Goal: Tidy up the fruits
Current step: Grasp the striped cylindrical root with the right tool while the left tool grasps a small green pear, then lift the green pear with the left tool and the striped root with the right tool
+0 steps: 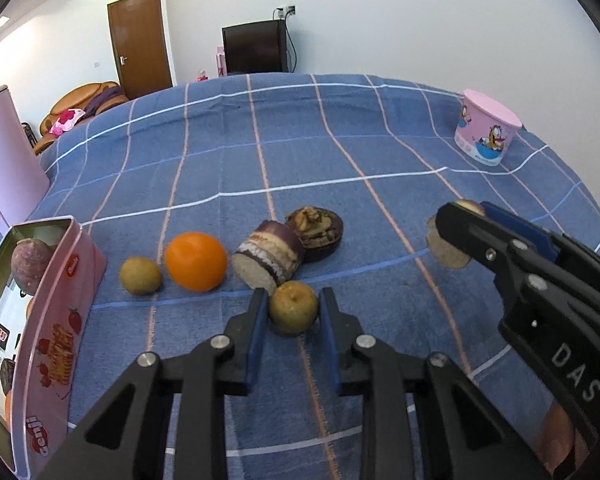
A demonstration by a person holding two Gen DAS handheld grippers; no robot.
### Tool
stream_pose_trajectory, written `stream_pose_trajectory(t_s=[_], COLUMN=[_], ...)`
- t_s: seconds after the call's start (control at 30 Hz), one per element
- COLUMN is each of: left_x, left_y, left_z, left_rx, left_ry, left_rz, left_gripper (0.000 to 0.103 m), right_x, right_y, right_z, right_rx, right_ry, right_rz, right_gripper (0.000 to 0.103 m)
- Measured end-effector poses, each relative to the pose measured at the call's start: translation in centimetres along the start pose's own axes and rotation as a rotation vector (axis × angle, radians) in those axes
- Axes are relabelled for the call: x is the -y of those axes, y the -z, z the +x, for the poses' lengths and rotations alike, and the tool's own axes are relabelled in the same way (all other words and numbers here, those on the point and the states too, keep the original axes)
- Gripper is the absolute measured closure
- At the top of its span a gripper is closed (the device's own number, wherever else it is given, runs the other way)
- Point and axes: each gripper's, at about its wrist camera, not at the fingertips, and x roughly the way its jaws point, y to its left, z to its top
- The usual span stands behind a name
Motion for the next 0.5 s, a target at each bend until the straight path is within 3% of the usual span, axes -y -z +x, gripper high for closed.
stream_pose_trajectory(t_s=[0.5], left_x=[-2.4], left_y=[0.5], left_z=[-2.3], left_rx=[0.102], left_ry=[-0.017], left_rz=[-0.012], left_gripper=[0.076], right_x=[-0.2], right_y=[0.0], right_z=[-0.9], right_rx=[0.046], right_ry=[-0.016], right_rz=[-0.021], right_gripper=[0.068])
